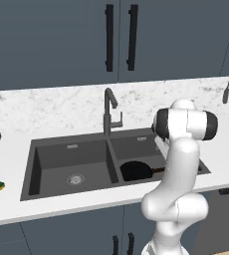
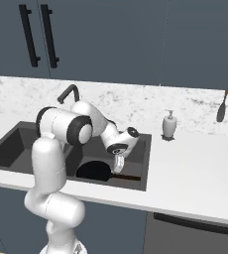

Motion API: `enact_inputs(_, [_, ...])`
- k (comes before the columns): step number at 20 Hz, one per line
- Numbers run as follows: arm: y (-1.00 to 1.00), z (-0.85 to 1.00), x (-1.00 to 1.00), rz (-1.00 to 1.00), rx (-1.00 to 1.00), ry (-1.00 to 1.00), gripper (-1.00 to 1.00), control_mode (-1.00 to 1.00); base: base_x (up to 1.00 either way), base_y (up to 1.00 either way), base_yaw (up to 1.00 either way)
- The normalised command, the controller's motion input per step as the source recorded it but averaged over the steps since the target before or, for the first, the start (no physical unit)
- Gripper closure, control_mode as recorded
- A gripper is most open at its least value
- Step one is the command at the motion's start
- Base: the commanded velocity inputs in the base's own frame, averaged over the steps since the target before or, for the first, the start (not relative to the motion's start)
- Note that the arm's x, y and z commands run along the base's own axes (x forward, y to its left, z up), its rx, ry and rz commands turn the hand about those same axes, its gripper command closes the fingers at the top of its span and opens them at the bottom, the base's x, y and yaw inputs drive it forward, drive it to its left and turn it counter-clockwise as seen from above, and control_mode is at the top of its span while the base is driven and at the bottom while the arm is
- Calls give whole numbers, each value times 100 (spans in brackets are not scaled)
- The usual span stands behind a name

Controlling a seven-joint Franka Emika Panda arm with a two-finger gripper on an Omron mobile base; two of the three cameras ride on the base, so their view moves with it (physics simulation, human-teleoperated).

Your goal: Pick the pan and sponge and place them into the sink. Then turn on the water.

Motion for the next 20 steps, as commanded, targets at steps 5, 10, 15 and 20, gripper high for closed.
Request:
enact_inputs(5, [6, 100, -2, 6, -2, 0, -100, -100, 0, 0, 0])
enact_inputs(10, [3, 89, -28, 5, -1, 3, -100, -100, 0, 0, 0])
enact_inputs(15, [34, 34, -78, 1, -6, -6, -100, -100, 0, 0, 0])
enact_inputs(20, [51, 32, -81, -2, -4, -16, -100, -100, 0, 0, 0])
